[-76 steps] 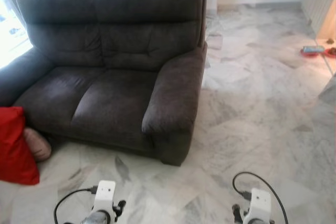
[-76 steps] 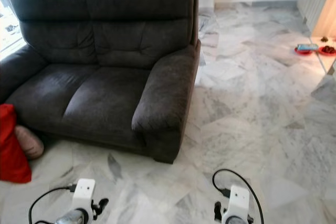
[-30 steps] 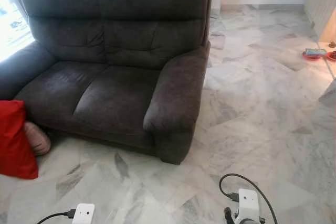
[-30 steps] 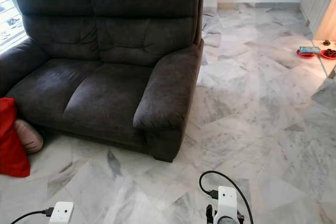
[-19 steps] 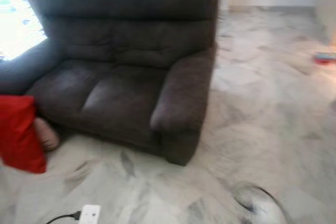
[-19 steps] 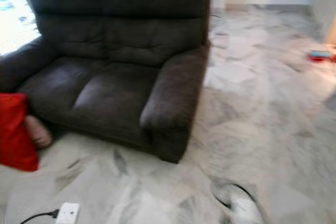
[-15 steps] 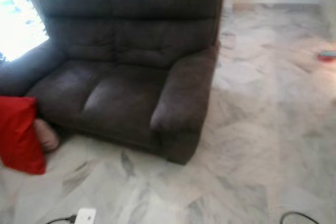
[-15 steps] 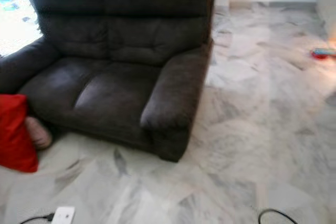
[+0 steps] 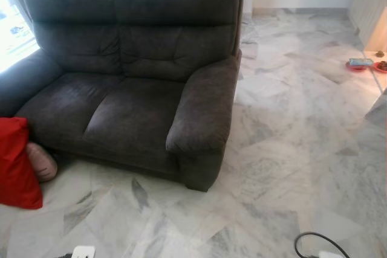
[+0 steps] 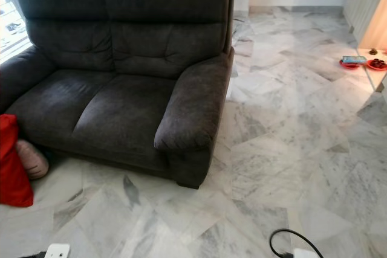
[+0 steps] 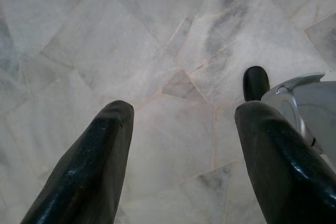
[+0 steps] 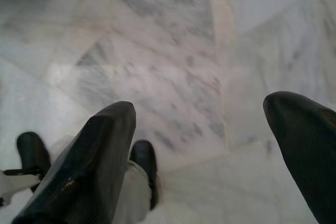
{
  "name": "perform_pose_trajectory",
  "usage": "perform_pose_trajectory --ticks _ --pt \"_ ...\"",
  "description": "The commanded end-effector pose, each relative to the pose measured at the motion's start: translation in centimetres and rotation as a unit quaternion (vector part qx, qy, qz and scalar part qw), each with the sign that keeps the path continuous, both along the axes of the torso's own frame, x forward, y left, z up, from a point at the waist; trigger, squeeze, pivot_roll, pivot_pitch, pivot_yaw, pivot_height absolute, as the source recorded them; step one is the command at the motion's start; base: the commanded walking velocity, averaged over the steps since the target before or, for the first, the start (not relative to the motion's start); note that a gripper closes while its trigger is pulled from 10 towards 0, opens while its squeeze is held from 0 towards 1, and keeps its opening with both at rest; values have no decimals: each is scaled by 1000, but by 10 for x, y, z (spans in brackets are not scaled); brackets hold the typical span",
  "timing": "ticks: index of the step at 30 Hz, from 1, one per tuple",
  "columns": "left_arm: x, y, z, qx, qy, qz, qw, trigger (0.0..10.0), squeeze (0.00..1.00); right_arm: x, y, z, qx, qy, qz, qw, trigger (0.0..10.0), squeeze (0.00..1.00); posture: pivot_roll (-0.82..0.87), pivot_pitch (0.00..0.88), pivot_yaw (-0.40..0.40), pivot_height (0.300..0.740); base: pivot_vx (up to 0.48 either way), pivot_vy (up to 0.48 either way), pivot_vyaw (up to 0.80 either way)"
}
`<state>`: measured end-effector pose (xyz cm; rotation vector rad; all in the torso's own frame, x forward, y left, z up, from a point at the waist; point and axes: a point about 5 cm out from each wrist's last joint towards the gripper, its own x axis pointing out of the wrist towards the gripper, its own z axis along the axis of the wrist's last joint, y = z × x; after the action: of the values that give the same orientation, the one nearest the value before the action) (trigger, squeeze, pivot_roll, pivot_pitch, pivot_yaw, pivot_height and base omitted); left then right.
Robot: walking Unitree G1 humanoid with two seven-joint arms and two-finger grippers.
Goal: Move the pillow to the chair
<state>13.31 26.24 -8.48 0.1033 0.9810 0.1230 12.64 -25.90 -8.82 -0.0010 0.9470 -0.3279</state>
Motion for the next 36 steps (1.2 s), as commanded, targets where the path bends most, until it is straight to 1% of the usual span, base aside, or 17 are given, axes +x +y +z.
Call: perform_pose_trajectory --ticks 1,3,4,6,11,19,24,36 --pt "-4 9 2 4 -3 14 1000 10000 0 2 3 0 3 -6 3 1000 10000 0 -71 0 93 740 0 0 0" --pt "-5 9 2 4 -3 15 1000 10000 0 4 4 0 5 -7 5 1000 10000 0 -63 0 90 740 0 0 0" --pt "-5 1 -1 1 -1 12 1000 10000 0 5 6 0 7 -6 11 1000 10000 0 -57 0 84 740 0 0 0" --pt "-5 -6 -3 -2 1 9 1000 10000 0 6 8 0 10 -5 14 1000 10000 0 -59 0 84 740 0 0 0" --pt "-1 -17 -6 -10 1 4 1000 10000 0 7 11 -1 18 -3 9 1000 10000 0 -66 0 85 740 0 0 0" --pt "6 -25 -6 -18 -2 6 1000 10000 0 9 15 -2 27 -4 2 1000 10000 0 -68 0 85 740 0 0 0" --pt "7 -28 -6 -19 -1 3 1000 10000 0 10 17 -2 32 -6 -2 999 10000 0 -67 0 88 740 0 0 0" --pt "7 -29 -7 -18 2 -1 1000 10000 0 10 21 -3 38 -2 5 999 10000 0 -63 0 90 740 0 0 0"
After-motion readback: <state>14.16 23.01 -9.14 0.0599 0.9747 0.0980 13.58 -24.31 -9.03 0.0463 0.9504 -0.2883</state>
